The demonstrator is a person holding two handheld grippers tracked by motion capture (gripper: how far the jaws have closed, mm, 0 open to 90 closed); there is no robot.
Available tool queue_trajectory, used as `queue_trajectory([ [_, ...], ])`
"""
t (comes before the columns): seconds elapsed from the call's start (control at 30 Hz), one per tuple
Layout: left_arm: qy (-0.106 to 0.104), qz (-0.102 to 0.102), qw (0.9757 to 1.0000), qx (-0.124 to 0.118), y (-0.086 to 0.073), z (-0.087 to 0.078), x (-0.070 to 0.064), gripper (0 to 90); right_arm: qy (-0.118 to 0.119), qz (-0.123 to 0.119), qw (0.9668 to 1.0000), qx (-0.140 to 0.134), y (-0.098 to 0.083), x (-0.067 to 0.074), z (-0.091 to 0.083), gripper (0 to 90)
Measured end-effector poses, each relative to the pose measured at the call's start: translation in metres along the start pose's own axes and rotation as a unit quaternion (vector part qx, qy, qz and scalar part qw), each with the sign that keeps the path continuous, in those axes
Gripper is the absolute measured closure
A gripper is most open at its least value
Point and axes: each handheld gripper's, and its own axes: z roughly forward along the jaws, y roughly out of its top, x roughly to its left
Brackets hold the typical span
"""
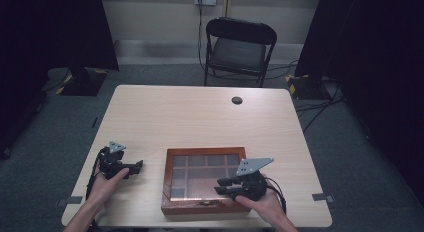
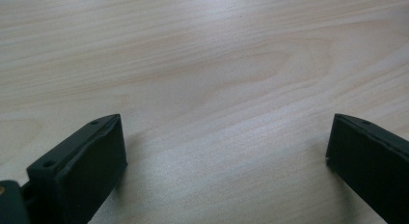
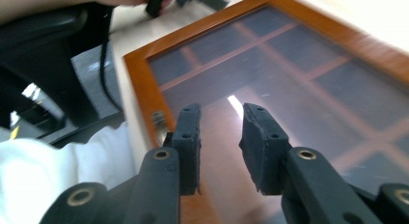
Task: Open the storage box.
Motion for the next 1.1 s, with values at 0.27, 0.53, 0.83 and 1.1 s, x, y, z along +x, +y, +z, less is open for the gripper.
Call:
queue_trajectory([
  [0.27, 0.0, 0.0, 1.0, 0.0, 0.0, 0.0, 0.0, 0.0, 0.033, -0.016, 0.9992, 0.018, -0.004, 0.009, 0.015, 73.0],
  [0.53, -0.014, 0.016, 0.9998, 0.001, 0.002, 0.002, 0.003, 0.0, 0.051, -0.027, 0.9979, 0.031, -0.007, 0.015, 0.024, 76.9],
  [0.83, -0.011, 0.011, 0.9999, -0.001, 0.002, 0.002, 0.003, 0.0, 0.055, -0.039, 0.9967, 0.043, -0.004, 0.021, 0.032, 81.1],
  [1.1, -0.012, 0.01, 0.9998, 0.009, 0.002, -0.001, 0.003, 0.1, 0.05, -0.037, 0.9971, 0.043, 0.0, 0.019, 0.036, 81.8],
])
